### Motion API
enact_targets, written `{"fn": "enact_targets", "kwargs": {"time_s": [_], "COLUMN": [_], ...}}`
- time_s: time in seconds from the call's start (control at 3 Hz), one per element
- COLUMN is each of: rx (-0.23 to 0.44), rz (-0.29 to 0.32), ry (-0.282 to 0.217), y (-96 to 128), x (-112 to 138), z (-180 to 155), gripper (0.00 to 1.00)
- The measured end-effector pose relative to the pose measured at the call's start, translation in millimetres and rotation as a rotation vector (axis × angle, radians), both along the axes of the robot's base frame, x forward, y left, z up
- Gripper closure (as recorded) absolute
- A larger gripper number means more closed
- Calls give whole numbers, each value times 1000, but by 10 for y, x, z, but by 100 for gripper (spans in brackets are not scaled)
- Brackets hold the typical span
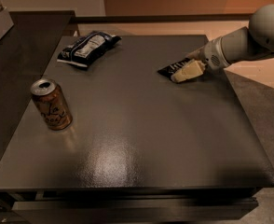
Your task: Pick rxbar chocolate
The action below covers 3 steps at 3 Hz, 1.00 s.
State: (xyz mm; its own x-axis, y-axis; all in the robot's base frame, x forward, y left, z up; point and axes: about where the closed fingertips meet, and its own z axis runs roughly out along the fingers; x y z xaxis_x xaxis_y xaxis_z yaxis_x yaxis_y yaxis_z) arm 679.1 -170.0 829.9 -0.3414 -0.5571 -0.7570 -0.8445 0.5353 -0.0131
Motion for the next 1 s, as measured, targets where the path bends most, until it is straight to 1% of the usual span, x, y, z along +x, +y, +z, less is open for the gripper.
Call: {"fn": "enact_targets", "kwargs": {"time_s": [0.67, 1.0], "rx": [4, 6], "rz": [11, 13], "ry": [1, -1], "y": [10, 15], "x": [-5, -13], "z": [-8, 3], "gripper": [79, 99]}}
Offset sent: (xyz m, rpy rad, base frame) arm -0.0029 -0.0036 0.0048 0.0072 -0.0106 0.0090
